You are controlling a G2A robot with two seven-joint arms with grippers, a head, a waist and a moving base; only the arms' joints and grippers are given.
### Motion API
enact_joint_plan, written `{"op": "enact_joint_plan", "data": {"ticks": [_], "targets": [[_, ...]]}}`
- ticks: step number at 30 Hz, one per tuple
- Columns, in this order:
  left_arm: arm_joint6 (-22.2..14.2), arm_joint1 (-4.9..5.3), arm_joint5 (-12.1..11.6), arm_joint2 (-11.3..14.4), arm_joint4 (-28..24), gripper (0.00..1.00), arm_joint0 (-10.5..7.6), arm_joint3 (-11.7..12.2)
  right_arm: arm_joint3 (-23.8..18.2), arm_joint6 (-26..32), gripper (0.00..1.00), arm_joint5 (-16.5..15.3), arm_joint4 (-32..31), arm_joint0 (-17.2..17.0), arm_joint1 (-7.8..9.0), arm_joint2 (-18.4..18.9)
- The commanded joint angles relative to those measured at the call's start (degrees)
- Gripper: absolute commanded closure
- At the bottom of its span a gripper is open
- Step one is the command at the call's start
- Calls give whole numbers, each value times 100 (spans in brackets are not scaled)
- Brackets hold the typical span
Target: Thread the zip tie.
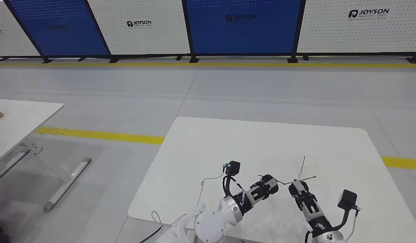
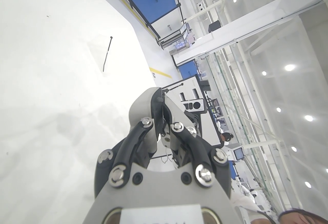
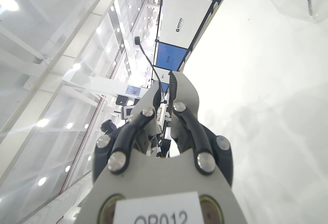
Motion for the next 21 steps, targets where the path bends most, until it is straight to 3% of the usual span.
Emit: {"op": "enact_joint_plan", "data": {"ticks": [1, 12, 21], "targets": [[-3, 1, 4, 1, 7, 100, 1, -1, -8, -4, 83, -3, -5, -3, 0, 0], [22, -4, 12, 14, 45, 100, -4, 16, -22, -15, 87, 15, -30, -2, -3, -4], [46, -7, 10, 24, 82, 100, -4, 5, -32, -18, 100, 41, -65, 5, -4, -9]]}}
